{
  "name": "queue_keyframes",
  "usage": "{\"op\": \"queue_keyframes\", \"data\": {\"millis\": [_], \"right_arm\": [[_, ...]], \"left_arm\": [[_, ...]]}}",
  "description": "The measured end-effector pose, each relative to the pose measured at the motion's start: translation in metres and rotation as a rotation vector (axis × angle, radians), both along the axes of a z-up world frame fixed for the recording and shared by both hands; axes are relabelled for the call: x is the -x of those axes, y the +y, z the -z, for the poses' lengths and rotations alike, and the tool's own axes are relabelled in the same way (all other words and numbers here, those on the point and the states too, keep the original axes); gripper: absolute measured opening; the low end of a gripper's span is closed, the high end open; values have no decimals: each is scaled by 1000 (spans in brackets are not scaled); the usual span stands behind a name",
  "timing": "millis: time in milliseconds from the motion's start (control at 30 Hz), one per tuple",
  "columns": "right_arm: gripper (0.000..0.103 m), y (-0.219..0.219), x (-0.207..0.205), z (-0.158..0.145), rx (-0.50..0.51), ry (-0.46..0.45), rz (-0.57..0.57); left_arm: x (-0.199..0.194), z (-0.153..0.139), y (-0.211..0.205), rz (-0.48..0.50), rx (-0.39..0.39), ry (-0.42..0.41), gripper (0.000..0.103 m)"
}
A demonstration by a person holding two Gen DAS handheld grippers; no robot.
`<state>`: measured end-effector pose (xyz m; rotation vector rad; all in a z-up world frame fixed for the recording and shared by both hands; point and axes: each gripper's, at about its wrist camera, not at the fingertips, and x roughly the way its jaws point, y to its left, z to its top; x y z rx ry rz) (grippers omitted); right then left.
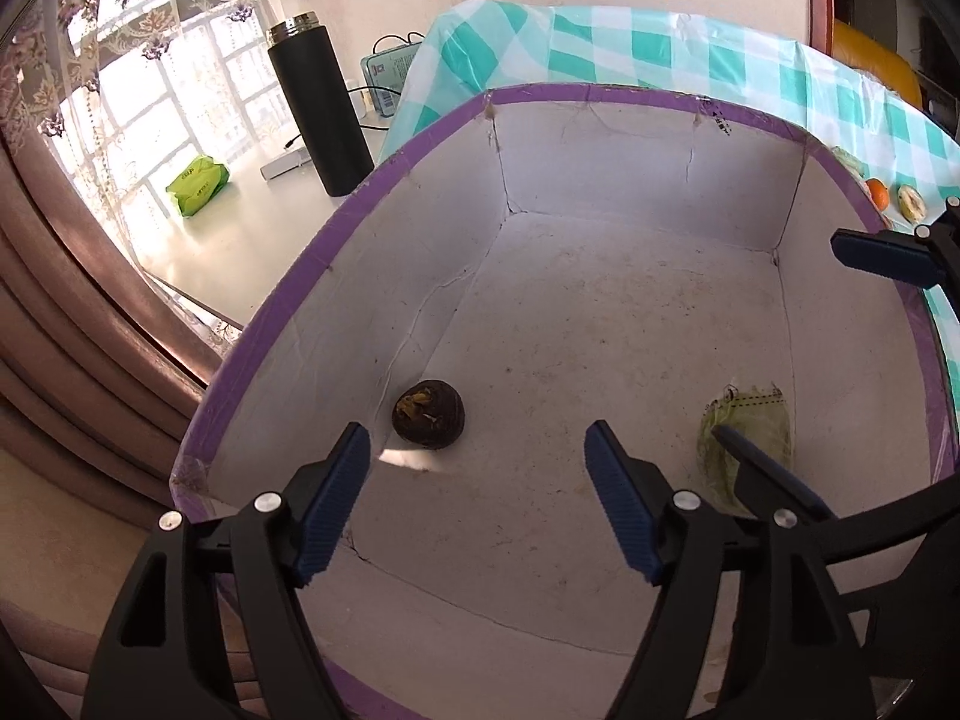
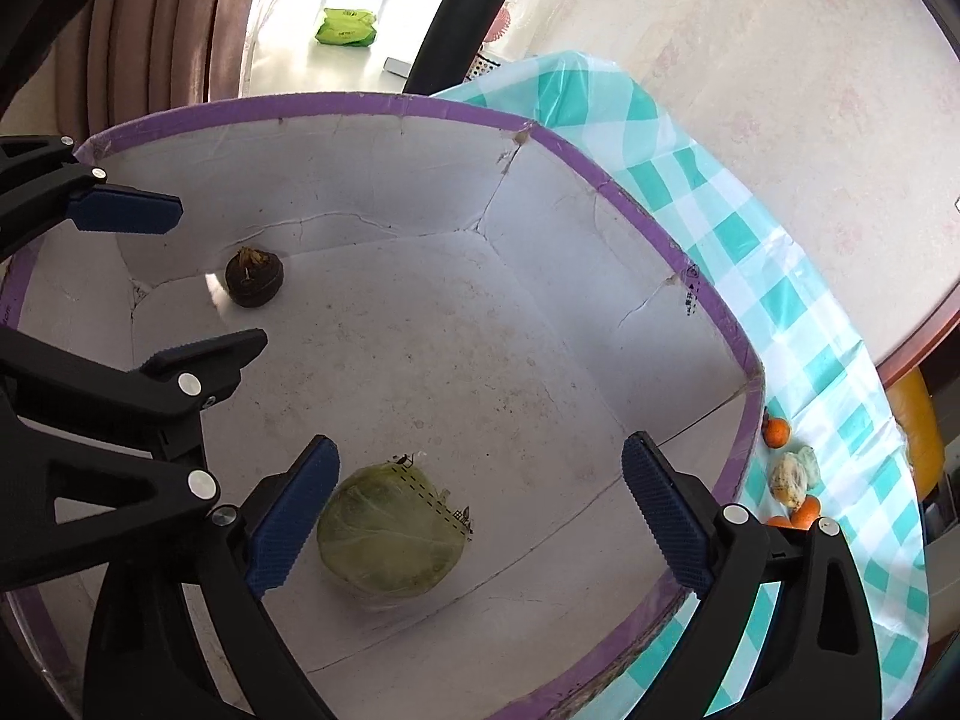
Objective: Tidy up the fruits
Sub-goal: 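Withdraw both open tools from the box back toward the fruits, then grasp a tangerine with the left tool while the right tool grasps the wrapped pear half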
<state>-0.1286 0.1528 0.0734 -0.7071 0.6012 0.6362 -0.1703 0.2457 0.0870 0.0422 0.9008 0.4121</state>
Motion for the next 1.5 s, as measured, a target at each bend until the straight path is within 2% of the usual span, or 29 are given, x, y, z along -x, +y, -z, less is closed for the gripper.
{"op": "queue_keyframes", "data": {"millis": [100, 200, 233, 300, 400, 500, 567, 667, 733, 833, 967, 1133, 1200, 1233, 1267, 1367, 1500], "right_arm": [[92, -31, 4, -27, -199, -54, -40], [92, -75, -8, -53, -391, -106, 1], [92, -93, -16, -59, -456, -103, 24], [92, -131, -38, -60, -552, -72, 97], [92, -188, -77, -49, -623, -17, 289], [92, -243, -118, -23, -589, 8, 506], [92, -277, -140, -2, -555, 27, 641], [92, -325, -175, 34, -502, 106, 827], [92, -353, -183, 52, -496, 127, 911], [92, -377, -202, 66, -485, 156, 939], [92, -387, -229, 64, -479, 135, 948], [92, -392, -270, 66, -482, 156, 944], [91, -392, -287, 65, -485, 162, 935], [88, -391, -294, 65, -481, 160, 929], [87, -389, -302, 66, -472, 158, 927], [86, -389, -326, 68, -445, 168, 950], [86, -386, -347, 68, -411, 157, 963]], "left_arm": [[13, -31, -6, -29, -50, -169, 91], [31, -65, -24, -35, -66, -395, 101], [36, -73, -33, -21, -59, -463, 101], [40, -86, -61, 47, -35, -560, 101], [33, -92, -115, 205, -21, -610, 101], [11, -80, -176, 381, -16, -546, 101], [-13, -67, -207, 464, 35, -479, 101], [-61, -39, -238, 487, 172, -356, 101], [-96, -14, -250, 438, 251, -272, 101], [-144, 17, -260, 370, 322, -206, 101], [-193, 42, -273, 316, 320, -203, 101], [-237, 60, -289, 329, 303, -166, 101], [-247, 58, -292, 346, 316, -180, 101], [-252, 58, -295, 343, 290, -177, 101], [-259, 60, -298, 347, 277, -155, 101], [-273, 69, -302, 368, 298, -77, 101], [-282, 72, -302, 381, 307, -62, 100]]}}
